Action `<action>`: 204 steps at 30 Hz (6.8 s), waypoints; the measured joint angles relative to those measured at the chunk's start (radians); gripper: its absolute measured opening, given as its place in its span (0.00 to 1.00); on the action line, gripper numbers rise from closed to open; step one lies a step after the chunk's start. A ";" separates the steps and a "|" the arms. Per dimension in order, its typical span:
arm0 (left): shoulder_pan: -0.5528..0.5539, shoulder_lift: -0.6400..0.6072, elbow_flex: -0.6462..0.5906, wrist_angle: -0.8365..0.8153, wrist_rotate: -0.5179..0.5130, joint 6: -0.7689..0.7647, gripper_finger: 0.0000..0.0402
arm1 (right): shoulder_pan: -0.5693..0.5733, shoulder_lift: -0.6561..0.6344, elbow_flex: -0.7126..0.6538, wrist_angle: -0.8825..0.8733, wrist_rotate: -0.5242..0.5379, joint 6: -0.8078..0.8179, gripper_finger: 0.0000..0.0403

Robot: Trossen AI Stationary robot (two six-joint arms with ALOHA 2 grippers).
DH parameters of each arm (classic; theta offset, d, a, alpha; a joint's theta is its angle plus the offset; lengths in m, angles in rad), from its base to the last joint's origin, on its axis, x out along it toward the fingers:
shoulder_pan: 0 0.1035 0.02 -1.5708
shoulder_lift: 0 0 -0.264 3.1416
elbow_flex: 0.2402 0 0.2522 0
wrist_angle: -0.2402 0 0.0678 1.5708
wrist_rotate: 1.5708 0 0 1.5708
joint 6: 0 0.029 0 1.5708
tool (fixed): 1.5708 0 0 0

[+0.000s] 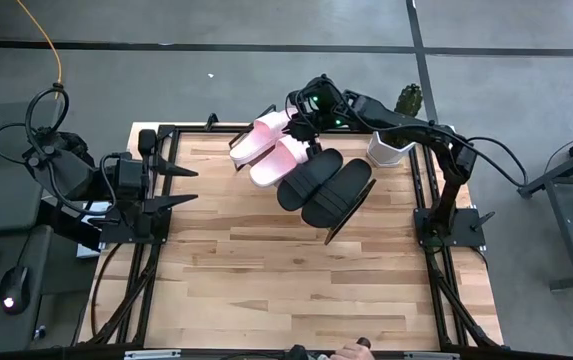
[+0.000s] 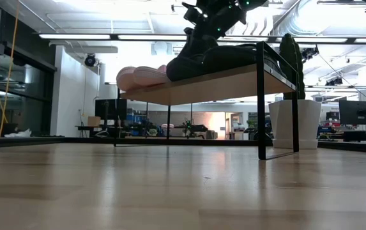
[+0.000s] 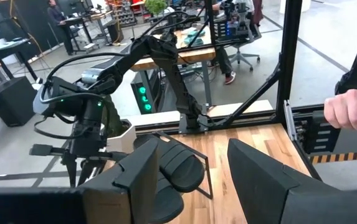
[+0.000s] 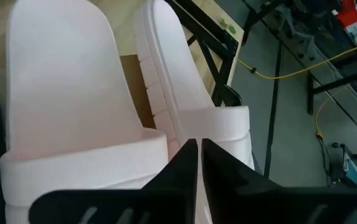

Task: Pick and place slides into the shelf
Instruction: Put the pink slipper on the shelf, then return to Home Position

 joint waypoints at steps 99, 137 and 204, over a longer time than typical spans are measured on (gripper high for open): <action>0.000 -0.058 -0.001 -0.141 -0.119 -0.029 0.45 | -0.033 -0.093 -0.001 0.045 -0.170 0.310 0.00; 0.001 -0.230 -0.034 0.236 -0.258 0.270 0.44 | 0.101 -0.460 0.000 0.217 -0.235 0.821 0.00; 0.873 0.308 0.286 0.251 0.851 0.140 0.01 | 0.032 -0.410 0.183 0.112 -0.294 0.943 0.00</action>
